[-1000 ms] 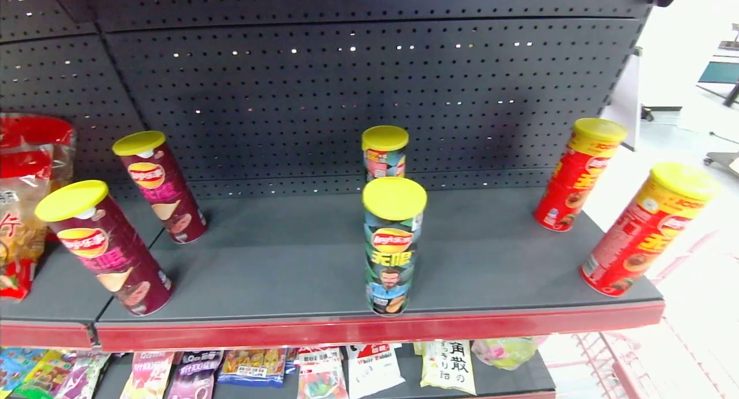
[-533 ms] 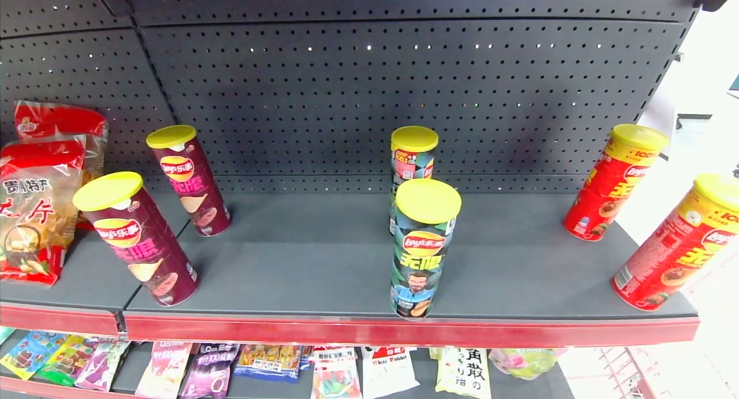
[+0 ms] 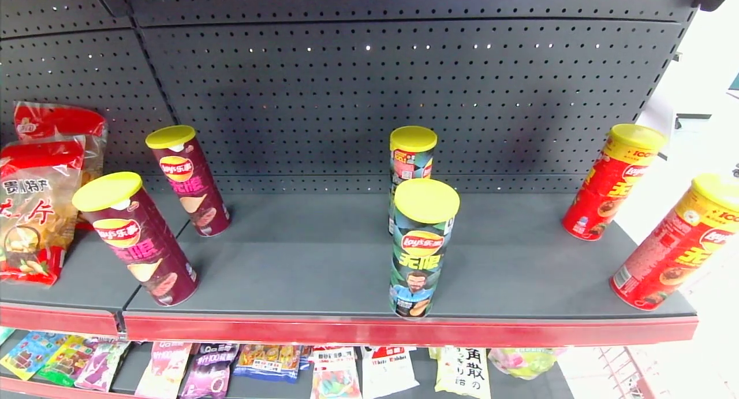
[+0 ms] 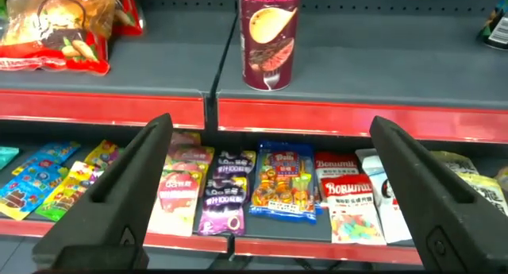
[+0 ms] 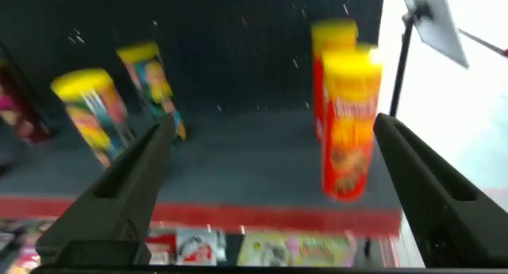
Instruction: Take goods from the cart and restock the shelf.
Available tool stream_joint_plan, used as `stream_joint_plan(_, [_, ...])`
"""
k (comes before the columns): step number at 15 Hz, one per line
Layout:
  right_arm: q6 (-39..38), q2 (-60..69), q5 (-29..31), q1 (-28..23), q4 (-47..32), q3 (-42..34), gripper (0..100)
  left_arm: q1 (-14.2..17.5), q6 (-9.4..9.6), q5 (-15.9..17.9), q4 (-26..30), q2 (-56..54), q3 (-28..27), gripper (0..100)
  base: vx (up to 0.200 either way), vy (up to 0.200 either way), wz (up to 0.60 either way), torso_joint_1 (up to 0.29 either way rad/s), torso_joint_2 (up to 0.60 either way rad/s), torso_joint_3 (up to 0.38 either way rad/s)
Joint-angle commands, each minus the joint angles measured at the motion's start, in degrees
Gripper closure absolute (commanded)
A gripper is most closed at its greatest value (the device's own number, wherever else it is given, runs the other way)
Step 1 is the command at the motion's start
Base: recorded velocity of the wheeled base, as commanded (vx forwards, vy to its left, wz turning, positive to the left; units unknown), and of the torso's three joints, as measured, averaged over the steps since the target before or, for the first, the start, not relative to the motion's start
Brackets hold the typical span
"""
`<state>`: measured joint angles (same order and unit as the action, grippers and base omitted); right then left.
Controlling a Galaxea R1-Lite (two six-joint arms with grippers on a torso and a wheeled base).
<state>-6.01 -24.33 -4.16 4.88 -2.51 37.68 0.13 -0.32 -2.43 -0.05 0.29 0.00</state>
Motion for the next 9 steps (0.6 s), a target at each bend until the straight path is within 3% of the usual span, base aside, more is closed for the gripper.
stream_joint_plan(1, [2.9,-28.5,-1.0,14.1,-5.2,20.1,0,0.0,-0.03,0.0,0.0,0.1,0.0,0,0.0,0.0,0.0,0.0,0.0,0.0])
stream_joint_plan(2, [2.9,-30.2,0.2,22.5,-5.7,19.4,0,0.0,-0.03,0.0,0.0,0.1,0.0,0,0.0,0.0,0.0,0.0,0.0,0.0])
stream_joint_plan(4, [2.7,-34.4,6.4,31.4,-8.7,19.3,0,0.0,-0.03,0.0,0.0,0.1,0.0,0,0.0,0.0,0.0,0.0,0.0,0.0])
stream_joint_plan(6, [1.6,-39.4,7.6,34.6,-8.8,18.9,0,0.0,-0.03,0.1,0.0,0.1,0.0,0,0.0,0.0,0.0,0.0,0.0,0.0])
stream_joint_plan(9, [-1.3,-46.9,8.2,33.6,-8.5,18.8,0,0.0,-0.03,0.0,0.0,0.1,0.0,0,0.0,0.0,0.0,0.0,0.0,0.0])
